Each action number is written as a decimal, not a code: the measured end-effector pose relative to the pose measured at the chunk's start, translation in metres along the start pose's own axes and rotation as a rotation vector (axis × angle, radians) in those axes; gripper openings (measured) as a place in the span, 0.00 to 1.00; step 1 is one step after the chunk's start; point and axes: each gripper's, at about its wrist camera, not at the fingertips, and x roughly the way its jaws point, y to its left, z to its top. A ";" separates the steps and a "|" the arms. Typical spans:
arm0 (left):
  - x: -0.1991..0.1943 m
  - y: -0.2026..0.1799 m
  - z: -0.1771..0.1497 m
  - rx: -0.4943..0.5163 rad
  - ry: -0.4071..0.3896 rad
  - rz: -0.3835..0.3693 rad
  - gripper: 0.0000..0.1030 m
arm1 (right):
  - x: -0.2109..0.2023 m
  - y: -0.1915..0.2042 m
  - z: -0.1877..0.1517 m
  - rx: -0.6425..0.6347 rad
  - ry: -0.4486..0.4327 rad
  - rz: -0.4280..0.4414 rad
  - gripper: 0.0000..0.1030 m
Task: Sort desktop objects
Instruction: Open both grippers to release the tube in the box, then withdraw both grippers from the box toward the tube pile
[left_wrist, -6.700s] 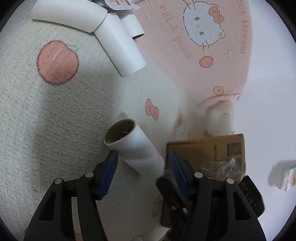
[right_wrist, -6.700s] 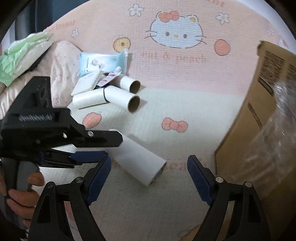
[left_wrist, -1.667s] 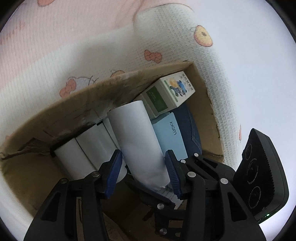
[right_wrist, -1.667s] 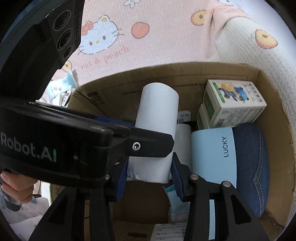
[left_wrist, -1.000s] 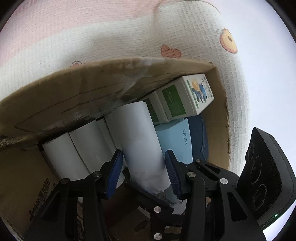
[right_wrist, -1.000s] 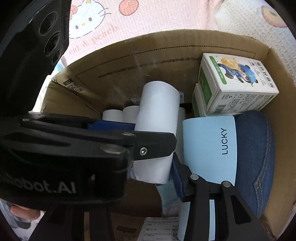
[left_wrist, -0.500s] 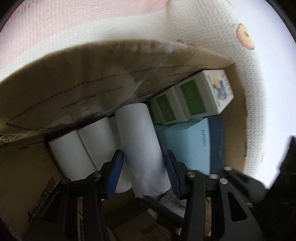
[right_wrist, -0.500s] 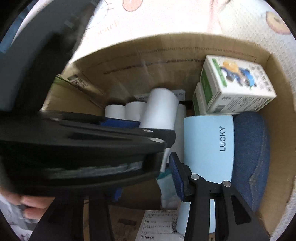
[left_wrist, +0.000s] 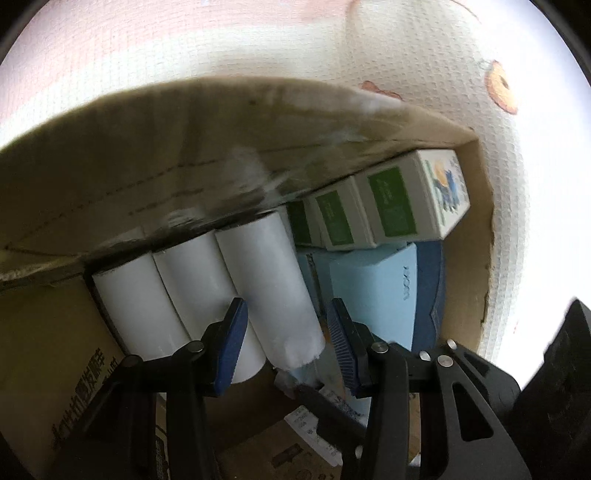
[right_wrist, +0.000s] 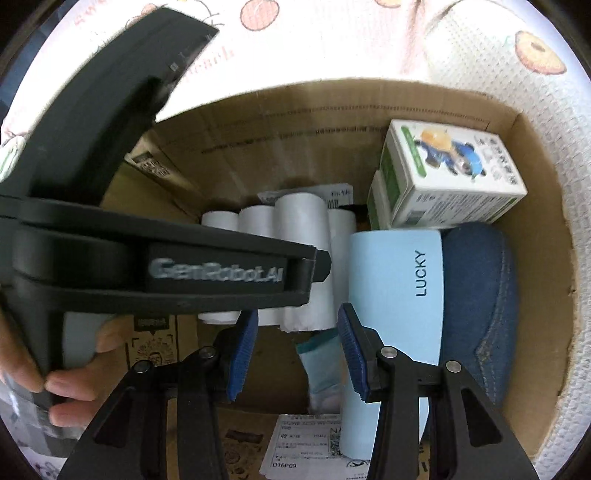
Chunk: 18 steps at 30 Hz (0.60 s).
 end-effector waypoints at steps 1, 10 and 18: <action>-0.004 -0.002 -0.002 0.014 -0.018 0.004 0.46 | 0.001 -0.003 -0.001 0.006 -0.002 0.004 0.41; -0.024 -0.012 -0.011 0.117 -0.093 0.038 0.08 | 0.003 -0.012 0.002 0.025 -0.029 0.007 0.19; -0.071 -0.021 -0.020 0.247 -0.251 0.067 0.07 | 0.007 -0.015 0.013 0.035 -0.027 0.001 0.19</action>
